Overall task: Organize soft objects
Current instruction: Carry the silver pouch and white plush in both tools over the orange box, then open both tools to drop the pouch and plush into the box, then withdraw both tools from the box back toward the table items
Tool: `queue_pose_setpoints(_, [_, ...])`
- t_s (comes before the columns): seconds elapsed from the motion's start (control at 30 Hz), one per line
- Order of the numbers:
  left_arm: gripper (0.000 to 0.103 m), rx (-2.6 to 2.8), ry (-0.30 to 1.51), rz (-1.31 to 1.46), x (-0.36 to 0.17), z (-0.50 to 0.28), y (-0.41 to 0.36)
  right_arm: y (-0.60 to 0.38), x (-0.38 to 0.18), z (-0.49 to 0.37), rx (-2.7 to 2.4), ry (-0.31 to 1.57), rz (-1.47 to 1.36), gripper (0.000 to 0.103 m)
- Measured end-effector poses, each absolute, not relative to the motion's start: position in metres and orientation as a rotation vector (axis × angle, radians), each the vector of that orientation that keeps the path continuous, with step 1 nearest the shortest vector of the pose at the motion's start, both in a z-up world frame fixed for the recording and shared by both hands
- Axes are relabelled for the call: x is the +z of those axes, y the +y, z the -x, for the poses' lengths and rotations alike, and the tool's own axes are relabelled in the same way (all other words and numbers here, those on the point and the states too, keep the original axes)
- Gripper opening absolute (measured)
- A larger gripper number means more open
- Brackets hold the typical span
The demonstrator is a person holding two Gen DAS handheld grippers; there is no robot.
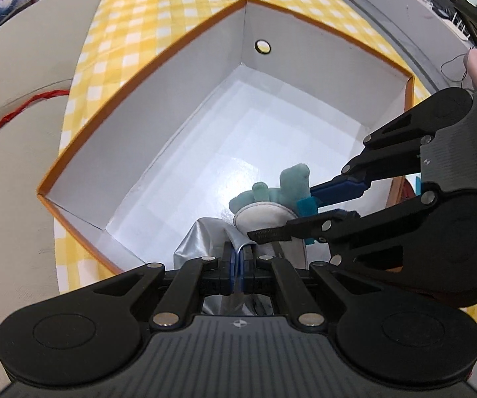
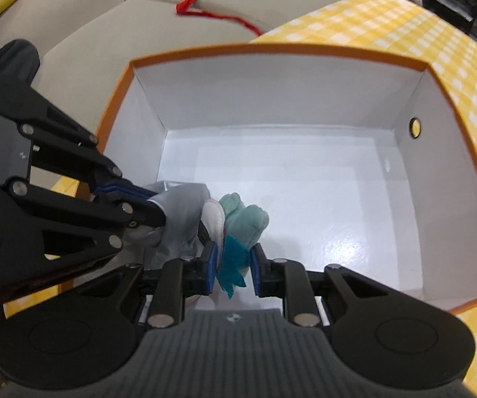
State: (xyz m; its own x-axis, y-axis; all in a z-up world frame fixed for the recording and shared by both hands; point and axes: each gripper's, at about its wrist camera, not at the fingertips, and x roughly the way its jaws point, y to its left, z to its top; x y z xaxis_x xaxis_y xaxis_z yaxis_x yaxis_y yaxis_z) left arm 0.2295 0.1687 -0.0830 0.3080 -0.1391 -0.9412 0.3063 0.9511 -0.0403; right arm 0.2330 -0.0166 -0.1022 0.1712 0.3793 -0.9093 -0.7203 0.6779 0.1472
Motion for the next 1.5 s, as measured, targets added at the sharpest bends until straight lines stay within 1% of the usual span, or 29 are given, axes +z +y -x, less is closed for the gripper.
queue_pose_setpoints(0.2, [0.003,-0.299,1.270,-0.170,-0.099,-0.235,0.164,-0.013,-0.111,-0.241,0.816,1.212,0.370,0.020])
queue_pose_setpoints(0.23, [0.003,-0.298,1.276,-0.169,-0.101,-0.235,0.164,-0.013,-0.113,-0.242,0.813,1.215,0.380,0.021])
queue_pose_setpoints(0.3, [0.003,-0.298,1.271,-0.179,-0.104,-0.234,0.163,-0.011,-0.118,-0.243,0.803,1.223,0.394,0.026])
queue_pose_setpoints(0.33, [0.009,-0.293,1.266,-0.186,-0.104,-0.233,0.162,-0.011,-0.120,-0.244,0.794,1.219,0.405,0.029])
queue_pose_setpoints(0.43, [0.016,-0.286,1.254,-0.178,-0.102,-0.232,0.162,-0.012,-0.123,-0.242,0.752,1.201,0.451,0.041])
queue_pose_setpoints(0.57, [0.024,-0.273,1.237,-0.179,-0.097,-0.231,0.163,-0.018,-0.119,-0.244,0.727,1.183,0.446,0.044])
queue_pose_setpoints(0.6, [0.027,-0.267,1.231,-0.185,-0.095,-0.231,0.162,-0.020,-0.117,-0.244,0.722,1.177,0.439,0.046])
queue_pose_setpoints(0.63, [0.031,-0.259,1.224,-0.191,-0.092,-0.230,0.162,-0.021,-0.116,-0.245,0.715,1.171,0.437,0.051])
queue_pose_setpoints(0.67, [0.035,-0.251,1.219,-0.194,-0.090,-0.229,0.162,-0.023,-0.113,-0.245,0.704,1.163,0.435,0.053])
queue_pose_setpoints(0.73, [0.051,-0.228,1.207,-0.195,-0.085,-0.229,0.164,-0.027,-0.108,-0.245,0.686,1.153,0.431,0.053])
queue_pose_setpoints(0.83, [0.059,-0.225,1.191,-0.174,-0.076,-0.227,0.166,-0.034,-0.098,-0.243,0.666,1.129,0.411,0.054])
queue_pose_setpoints(0.9, [0.062,-0.228,1.178,-0.171,-0.069,-0.224,0.165,-0.039,-0.087,-0.241,0.655,1.105,0.391,0.055])
queue_pose_setpoints(1.2, [0.063,-0.229,1.109,-0.213,-0.029,-0.205,0.152,-0.053,-0.043,-0.227,0.637,1.022,0.356,0.059])
queue_pose_setpoints(1.5, [0.066,-0.226,1.049,-0.244,0.011,-0.176,0.131,-0.095,-0.004,-0.194,0.603,0.965,0.308,0.061])
